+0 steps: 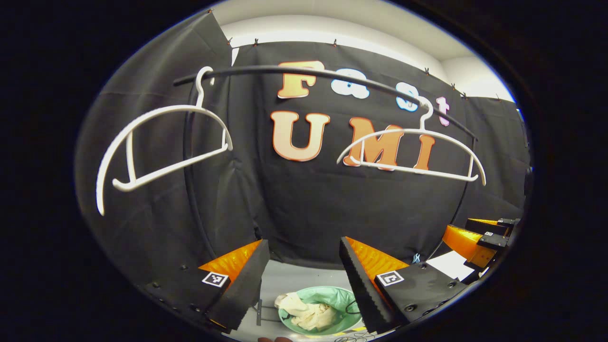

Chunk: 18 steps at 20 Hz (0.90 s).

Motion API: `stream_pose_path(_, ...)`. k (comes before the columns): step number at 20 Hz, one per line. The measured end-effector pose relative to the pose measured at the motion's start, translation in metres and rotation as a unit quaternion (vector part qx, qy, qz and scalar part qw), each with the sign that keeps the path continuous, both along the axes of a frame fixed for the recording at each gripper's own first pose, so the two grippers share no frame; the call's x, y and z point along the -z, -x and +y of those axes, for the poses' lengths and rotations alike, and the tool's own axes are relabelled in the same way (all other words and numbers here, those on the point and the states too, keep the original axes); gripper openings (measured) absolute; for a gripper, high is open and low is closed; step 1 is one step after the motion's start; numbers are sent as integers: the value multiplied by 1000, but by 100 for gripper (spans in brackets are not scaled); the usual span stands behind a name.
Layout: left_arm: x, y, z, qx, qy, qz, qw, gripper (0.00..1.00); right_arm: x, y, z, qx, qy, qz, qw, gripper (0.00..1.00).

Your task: Grasp the clothes on the hanger with both hands and then place them into the laundry hamper below.

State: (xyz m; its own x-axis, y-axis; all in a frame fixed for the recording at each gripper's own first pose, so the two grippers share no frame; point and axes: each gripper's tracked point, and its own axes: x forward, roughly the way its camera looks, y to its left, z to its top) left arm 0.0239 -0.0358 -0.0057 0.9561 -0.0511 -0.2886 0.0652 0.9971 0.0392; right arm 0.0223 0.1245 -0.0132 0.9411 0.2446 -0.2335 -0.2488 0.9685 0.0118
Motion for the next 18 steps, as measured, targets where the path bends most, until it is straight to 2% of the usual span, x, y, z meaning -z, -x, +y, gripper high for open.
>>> stream_pose_path(2, -21, -1, 1, -1, -5, -24, 1000, 100, -15, 5, -2, 1, -8, -18, 1000, 93)
stream_pose_path(3, -31, -3, 3, -5, -10, -36, 999, 97, -22, 8, -4, 3, -8, -27, 1000, 93)
stream_pose_path(4, -44, -3, 5, -8, -16, -51, 999, 97, -28, 8, -6, 3, -9, -34, 999, 100)
stream_pose_path(6, -63, -2, 2, -5, -16, -75, 997, 97, -37, 12, -3, -3, -16, -44, 999, 100)
stream_pose_path(7, -70, -2, -1, -3, -13, -85, 996, 96, -40, 14, -4, -4, -17, -51, 999, 93)
stream_pose_path(8, -73, -3, -2, 0, -13, -92, 996, 95, -44, 17, -6, -3, -17, -58, 998, 93)
stream_pose_path(9, -75, -3, -4, 2, -12, -96, 995, 94, -46, 18, -8, -1, -16, -62, 998, 100)
stream_pose_path(11, -74, -3, -5, 4, -12, -93, 996, 94, -45, 18, -6, -2, -16, -64, 998, 100)
stream_pose_path(12, -73, -2, -5, 3, -12, -90, 996, 94, -44, 17, -6, -1, -16, -64, 998, 93)
stream_pose_path(17, -71, -1, -6, 4, -12, -85, 996, 97, -41, 17, -7, 2, -12, -65, 998, 93)
stream_pose_path(18, -71, -1, -5, 3, -13, -85, 996, 94, -40, 16, -8, 1, -13, -65, 998, 93)
